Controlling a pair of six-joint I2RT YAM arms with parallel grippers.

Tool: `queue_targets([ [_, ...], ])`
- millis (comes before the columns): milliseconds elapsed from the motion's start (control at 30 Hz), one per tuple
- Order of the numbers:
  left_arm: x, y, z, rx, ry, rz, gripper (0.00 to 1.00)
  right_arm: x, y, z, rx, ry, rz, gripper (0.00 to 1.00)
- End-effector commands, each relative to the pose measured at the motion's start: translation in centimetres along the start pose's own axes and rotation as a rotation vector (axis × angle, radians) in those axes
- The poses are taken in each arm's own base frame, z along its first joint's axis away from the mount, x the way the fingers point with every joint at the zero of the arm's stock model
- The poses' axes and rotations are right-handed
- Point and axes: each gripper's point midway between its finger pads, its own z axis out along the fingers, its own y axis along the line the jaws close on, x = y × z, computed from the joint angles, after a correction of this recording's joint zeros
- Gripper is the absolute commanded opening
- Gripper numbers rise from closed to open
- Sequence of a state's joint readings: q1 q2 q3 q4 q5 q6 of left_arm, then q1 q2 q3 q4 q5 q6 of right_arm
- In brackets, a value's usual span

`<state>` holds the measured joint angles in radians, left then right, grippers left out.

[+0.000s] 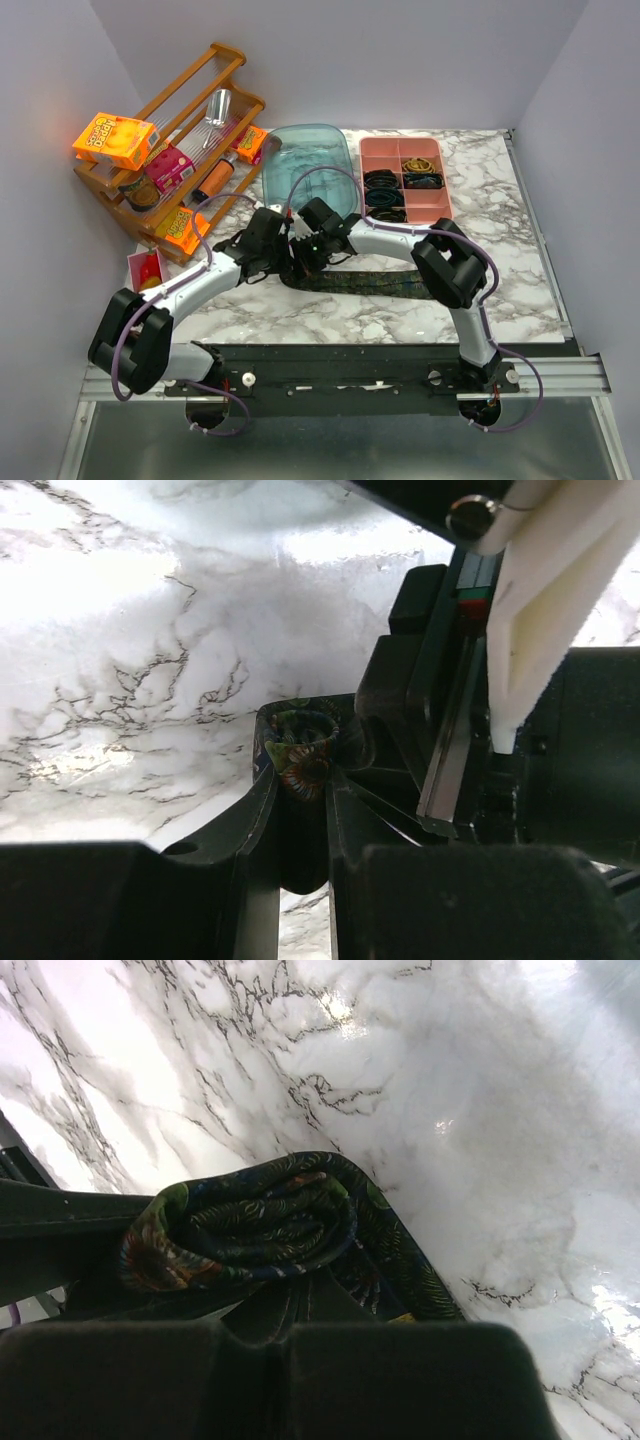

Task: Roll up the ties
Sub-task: Roll the tie at the center of the board.

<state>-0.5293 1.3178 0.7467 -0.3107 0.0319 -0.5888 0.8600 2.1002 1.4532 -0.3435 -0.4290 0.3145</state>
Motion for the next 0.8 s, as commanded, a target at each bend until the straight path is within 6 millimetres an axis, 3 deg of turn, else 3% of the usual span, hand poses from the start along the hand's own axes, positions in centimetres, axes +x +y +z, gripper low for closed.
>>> queue_targets([
  [0, -0.8, -0.1, -0.1, -0.037, -0.024, 0.012, 0.0, -0.6, 0.3, 0.4, -0.014, -0.012, 0.0, 0.01],
  [200, -0.9, 0.9, -0.4, -0.097, -0.016, 0.027, 0.0, -1.3, 0.5, -0.4, -0.001, -0.038, -0.009, 0.01],
  [467, -1.0, 2.7, -1.2, -0.208, -0.002, 0.053, 0.0, -2.9, 1.1, -3.1, 0.009, -0.105, -0.011, 0.01],
  [767, -0.7, 4.8, -2.1, -0.339, 0.045, 0.095, 0.0, -3.0, -0.8, -4.9, 0.052, -0.137, 0.012, 0.01],
])
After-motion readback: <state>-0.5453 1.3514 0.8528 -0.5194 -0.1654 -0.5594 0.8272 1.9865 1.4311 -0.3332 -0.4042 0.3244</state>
